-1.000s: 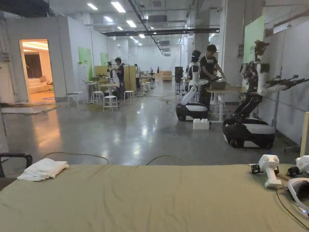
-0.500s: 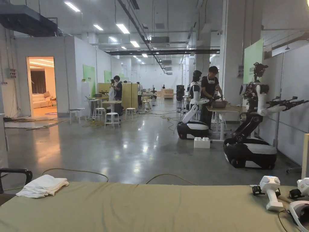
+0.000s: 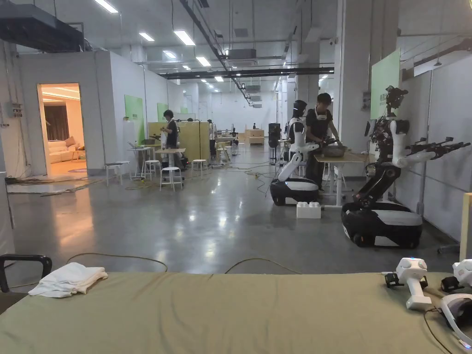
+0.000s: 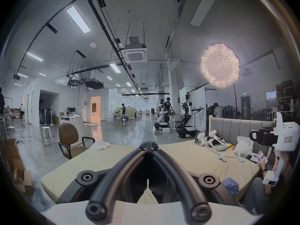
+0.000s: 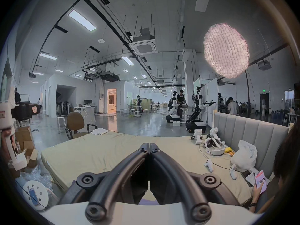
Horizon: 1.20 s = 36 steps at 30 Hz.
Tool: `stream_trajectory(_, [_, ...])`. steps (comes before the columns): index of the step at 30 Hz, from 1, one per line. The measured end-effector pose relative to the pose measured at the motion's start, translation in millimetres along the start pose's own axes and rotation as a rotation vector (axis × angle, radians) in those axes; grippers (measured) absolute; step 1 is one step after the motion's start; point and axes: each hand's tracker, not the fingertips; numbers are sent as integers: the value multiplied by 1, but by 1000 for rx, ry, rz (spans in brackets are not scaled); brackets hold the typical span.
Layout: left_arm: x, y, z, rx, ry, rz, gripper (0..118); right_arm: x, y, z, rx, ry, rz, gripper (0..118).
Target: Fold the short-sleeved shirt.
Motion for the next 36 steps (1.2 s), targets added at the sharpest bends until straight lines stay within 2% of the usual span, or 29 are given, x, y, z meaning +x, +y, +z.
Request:
stream_trajectory(4, [-22, -19, -25, -74, -94, 87, 0, 4, -7, -3, -29, 6, -34, 0])
stream_trajectory(5, [-30, -27, -35, -104, -108, 123, 4, 5, -9, -4, -41, 7, -41, 0])
stream_trajectory(6, [-41, -39, -47, -153, -117, 177, 16, 6, -12, -6, -54, 7, -51, 0])
stream_trajectory(7, [-53, -53, -60, -215, -128, 248, 37, 7, -15, -7, -73, 8, -63, 0])
stream_trajectory(8, [-66, -68, -72, -284, -134, 319, 74, 8, -17, -8, -92, 10, -76, 0])
stream_trajectory(9, [-81, -89, -87, -376, -133, 405, 91, 9, -20, -9, -113, 12, -92, 0])
stream_trajectory(10, [-94, -110, -99, -443, -139, 464, 96, 10, -23, -10, -131, 16, -107, 0])
stream_trajectory(12, [-118, -164, -116, -520, -159, 569, 96, 13, -31, -11, -171, 19, -142, 0])
stream_trajectory(16, [-151, -261, -147, -780, -140, 690, 97, 16, -49, -16, -259, 5, -195, 0])
stream_trajectory(19, [-164, -323, -159, -850, -191, 809, 97, 17, -59, -22, -310, -2, -220, 0])
stream_trajectory(22, [-172, -365, -166, -926, -163, 885, 97, 18, -65, -23, -337, -8, -224, 0])
stream_trajectory(26, [-177, -398, -164, -897, -198, 1134, 93, 19, -71, -24, -383, -27, -227, 0])
stream_trajectory(28, [-175, -404, -168, -866, -229, 1168, 81, 19, -72, -23, -401, -24, -229, 0])
stream_trajectory(29, [-173, -408, -171, -879, -234, 1161, 54, 19, -73, -23, -409, -26, -228, 0])
stream_trajectory(30, [-169, -413, -177, -913, -224, 1158, 21, 18, -73, -23, -420, -31, -223, 0])
stream_trajectory(31, [-166, -419, -180, -968, -176, 1125, 12, 16, -73, -22, -425, -34, -218, 0])
stream_trajectory(32, [-165, -425, -182, -1015, -159, 1108, 12, 15, -73, -21, -428, -38, -212, 0])
stream_trajectory(33, [-166, -422, -183, -979, -231, 1170, 11, 13, -72, -20, -428, -43, -207, 0])
stream_trajectory(34, [-169, -414, -181, -957, -244, 1145, 10, 11, -72, -19, -428, -45, -205, 0])
stream_trajectory(36, [-178, -401, -179, -903, -196, 1107, 9, 10, -72, -18, -426, -48, -211, 0])
